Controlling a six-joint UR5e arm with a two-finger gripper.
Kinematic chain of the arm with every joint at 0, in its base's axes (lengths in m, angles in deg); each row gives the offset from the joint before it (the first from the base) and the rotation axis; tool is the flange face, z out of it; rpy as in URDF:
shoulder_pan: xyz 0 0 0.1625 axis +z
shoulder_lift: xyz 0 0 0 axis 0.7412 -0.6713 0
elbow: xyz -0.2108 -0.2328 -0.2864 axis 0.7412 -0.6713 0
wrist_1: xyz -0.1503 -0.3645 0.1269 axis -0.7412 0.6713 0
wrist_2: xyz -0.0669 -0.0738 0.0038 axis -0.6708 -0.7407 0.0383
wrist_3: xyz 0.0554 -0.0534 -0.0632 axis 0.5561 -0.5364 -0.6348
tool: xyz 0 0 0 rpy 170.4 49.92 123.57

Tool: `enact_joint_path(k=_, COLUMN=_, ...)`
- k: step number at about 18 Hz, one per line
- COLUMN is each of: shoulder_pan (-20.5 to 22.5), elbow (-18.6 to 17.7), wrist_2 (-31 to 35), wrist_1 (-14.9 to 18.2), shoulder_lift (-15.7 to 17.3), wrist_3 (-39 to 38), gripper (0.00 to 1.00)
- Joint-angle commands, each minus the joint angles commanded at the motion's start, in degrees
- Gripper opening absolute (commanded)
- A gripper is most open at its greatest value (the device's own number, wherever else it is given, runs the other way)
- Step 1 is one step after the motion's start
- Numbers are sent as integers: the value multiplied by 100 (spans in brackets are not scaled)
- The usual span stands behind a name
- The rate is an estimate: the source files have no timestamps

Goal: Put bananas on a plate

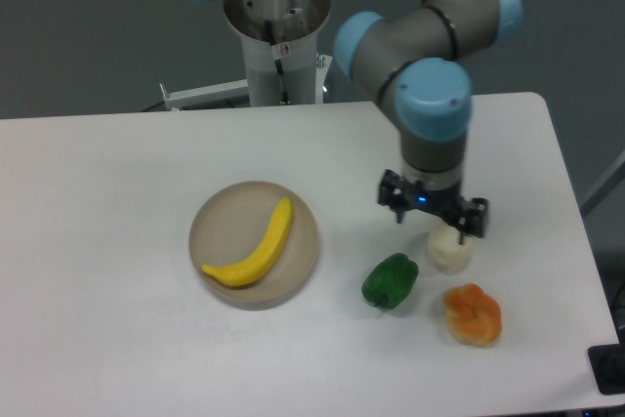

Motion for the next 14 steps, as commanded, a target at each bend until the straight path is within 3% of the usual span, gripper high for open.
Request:
enact_joint_path(k=4, shoulder_pan=167, elbow=44, wrist_2=0, wrist_1=-17, shoulder_lift=-26, wrist_3=449, gripper=100)
enact_joint_path(k=14, shoulder_pan=238, elbow=132, wrist_2=9, wrist_1=-79, shoulder_lift=-150, wrist_3=564, gripper=100)
